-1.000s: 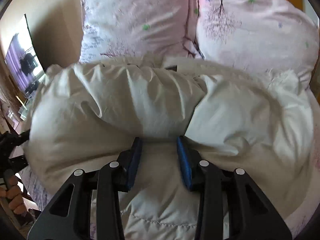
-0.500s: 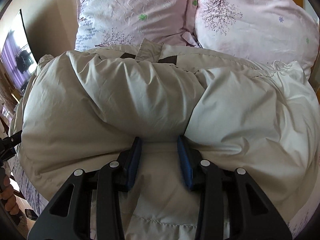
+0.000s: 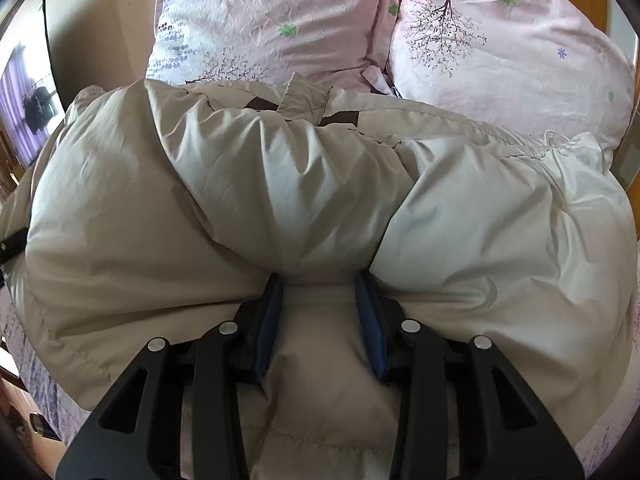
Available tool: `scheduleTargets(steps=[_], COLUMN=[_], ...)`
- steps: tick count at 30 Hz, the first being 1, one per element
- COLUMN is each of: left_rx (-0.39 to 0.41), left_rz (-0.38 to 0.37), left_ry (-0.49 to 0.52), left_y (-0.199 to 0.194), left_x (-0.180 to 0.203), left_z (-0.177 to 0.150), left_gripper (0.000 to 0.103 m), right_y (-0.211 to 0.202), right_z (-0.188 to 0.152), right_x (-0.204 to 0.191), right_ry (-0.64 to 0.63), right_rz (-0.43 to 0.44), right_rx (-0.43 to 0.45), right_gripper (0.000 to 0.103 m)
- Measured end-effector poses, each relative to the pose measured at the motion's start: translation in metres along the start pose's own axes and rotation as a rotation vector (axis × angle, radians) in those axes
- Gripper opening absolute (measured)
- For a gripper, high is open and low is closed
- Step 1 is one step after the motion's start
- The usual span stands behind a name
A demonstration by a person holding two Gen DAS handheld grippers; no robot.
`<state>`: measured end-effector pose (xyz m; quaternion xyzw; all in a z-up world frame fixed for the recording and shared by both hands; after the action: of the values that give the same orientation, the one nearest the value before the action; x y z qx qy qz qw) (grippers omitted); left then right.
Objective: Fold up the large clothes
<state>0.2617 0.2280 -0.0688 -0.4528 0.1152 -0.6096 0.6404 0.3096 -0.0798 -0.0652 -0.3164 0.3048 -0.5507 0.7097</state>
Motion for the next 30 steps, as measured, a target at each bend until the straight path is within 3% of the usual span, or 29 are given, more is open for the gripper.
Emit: scheduleTargets(steps=[4,6,8,11,13,16,21,26,30], left_rx=[-0.006,-0.012,-0.017,-0.023,-0.026,-0.031,-0.037,-0.052,-0.063], left_rz=[0.002,0.003,0.002,0.008,0.013,0.011,0.005,-0.013,-0.047], left_ry=[-0.012,-0.023,-0.031,-0.037,-0.039,-0.047,-0.04,-0.079,-0.143], left_y=[0.001,0.003,0.004,0.005,0.007,0.01,0.011,0.016,0.021], left_x=[0.001,-0.002,-0.004,-0.005,-0.005,-0.004,0.003,-0.001,-0.007], left_z=[0.001,-0.001,-0.002,-0.002,-0.002,-0.002,-0.001,-0.004,-0.004], left_gripper=[0.031,0.032,0.034,0.037,0.041,0.05,0.06,0.061,0.06], right_y=[-0.002,-0.009,-0.019,-0.03,-0.019,0.02,0.046,0.008,0.003], right_z=[0.0,0.004,0.014,0.035,0.045,0.046,0.049,0.033,0.011], right_x=[0.0,0.003,0.003,-0.005,-0.011,-0.011,-0.013,-0.012,-0.012], right_ry=[0.001,0.057,0.084,0.041,0.033,0.041,0.02,0.053,0.0], right_rz=[0.005,0.049,0.09,0.084,0.092,0.074,0.091,0.165,0.091], right_rx=[0.005,0.006,0.04,0.097,0.058,-0.093,-0.212,-0.116,-0.074], right_gripper=[0.04,0.04,0.04,0.04,0.04,0.04,0.04,0.04,0.04])
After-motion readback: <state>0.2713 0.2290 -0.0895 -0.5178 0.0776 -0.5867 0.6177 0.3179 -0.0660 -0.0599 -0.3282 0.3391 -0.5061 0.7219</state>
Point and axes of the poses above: each gripper's, at about its wrist camera, not at the fingertips, and y roughly the way its jaws point, x to its right, z to its top, the point moved 9 cm from there along y, roughly the way its jaws point, and after that the axes turned 8 degrees about z, right-handed, at the moved point
